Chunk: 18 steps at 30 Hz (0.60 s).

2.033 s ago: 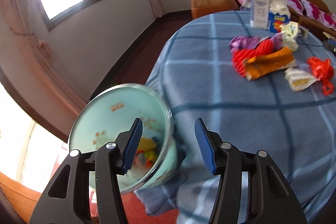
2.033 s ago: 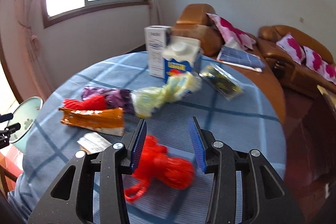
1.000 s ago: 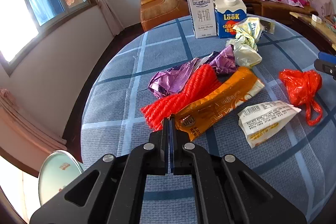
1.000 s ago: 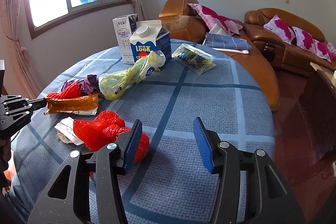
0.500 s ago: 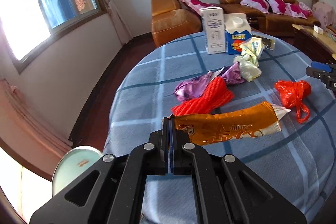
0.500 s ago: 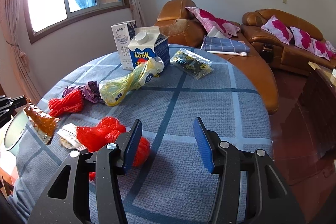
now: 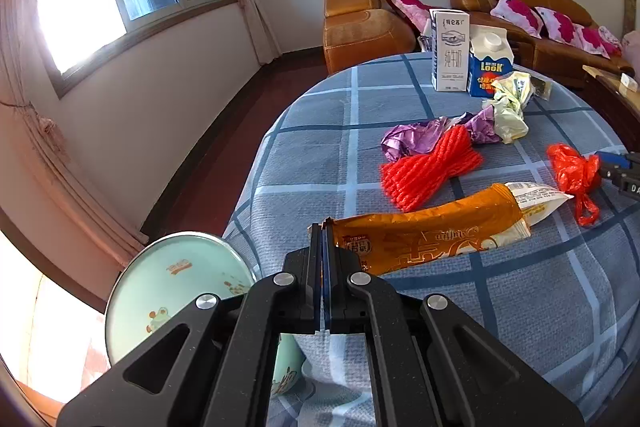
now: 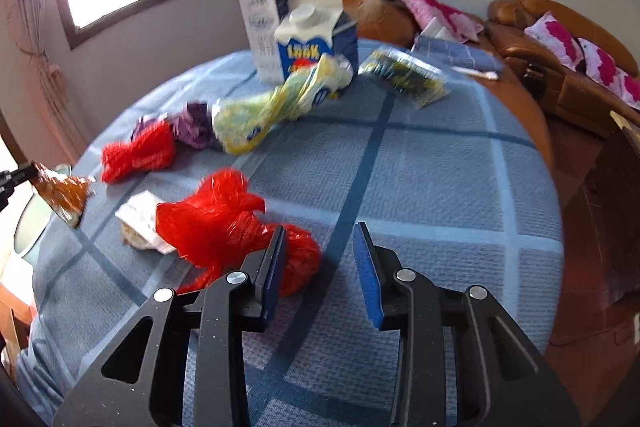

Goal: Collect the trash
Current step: 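Grasp the red plastic bag with the right gripper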

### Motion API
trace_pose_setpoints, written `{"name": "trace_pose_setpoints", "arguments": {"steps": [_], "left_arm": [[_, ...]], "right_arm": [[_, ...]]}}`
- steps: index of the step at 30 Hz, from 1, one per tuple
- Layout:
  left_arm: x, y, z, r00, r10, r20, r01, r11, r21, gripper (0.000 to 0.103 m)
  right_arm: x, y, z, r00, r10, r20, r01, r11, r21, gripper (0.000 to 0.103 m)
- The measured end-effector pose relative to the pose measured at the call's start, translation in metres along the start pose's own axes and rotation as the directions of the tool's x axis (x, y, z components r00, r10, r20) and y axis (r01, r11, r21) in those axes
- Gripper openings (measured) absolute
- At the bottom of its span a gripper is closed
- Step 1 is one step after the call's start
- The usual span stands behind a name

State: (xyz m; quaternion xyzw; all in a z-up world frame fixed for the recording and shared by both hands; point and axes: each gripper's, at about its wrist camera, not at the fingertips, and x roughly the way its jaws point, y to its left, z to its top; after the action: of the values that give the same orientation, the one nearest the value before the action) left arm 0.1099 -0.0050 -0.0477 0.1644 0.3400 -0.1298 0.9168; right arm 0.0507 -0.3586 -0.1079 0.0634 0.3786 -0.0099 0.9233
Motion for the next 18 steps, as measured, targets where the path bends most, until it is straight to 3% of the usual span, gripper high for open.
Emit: {"name": "trace_pose_setpoints", "arguments": {"steps": [4, 8, 9, 18], "left_arm": [[0.000, 0.004, -0.004, 1.000, -0.002, -0.007, 0.002, 1.000, -0.009, 0.000], [-0.003, 0.007, -0.005, 1.000, 0.001, -0.003, -0.001, 1.000, -0.015, 0.000], [-0.004, 0.008, -0.004, 1.000, 0.002, -0.001, -0.002, 1.000, -0.017, 0.000], [-0.020, 0.028, 0.000, 0.999, 0.046, 0.024, -0.045, 0.998, -0.046, 0.000]], "right_arm": [[0.008, 0.009, 0.000, 0.998, -0.007, -0.057, 0.004, 0.999, -0.052, 0.032], [0.010, 0.016, -0.003, 0.997, 0.023, -0.069, -0.029, 0.997, -0.075, 0.010], [0.009, 0.017, -0.004, 0.997, 0.028, -0.067, -0.033, 0.997, -0.077, 0.008], [-0.028, 0.016, 0.012, 0.996, 0.031, 0.087, -0.026, 0.998, -0.056, 0.005]]}}
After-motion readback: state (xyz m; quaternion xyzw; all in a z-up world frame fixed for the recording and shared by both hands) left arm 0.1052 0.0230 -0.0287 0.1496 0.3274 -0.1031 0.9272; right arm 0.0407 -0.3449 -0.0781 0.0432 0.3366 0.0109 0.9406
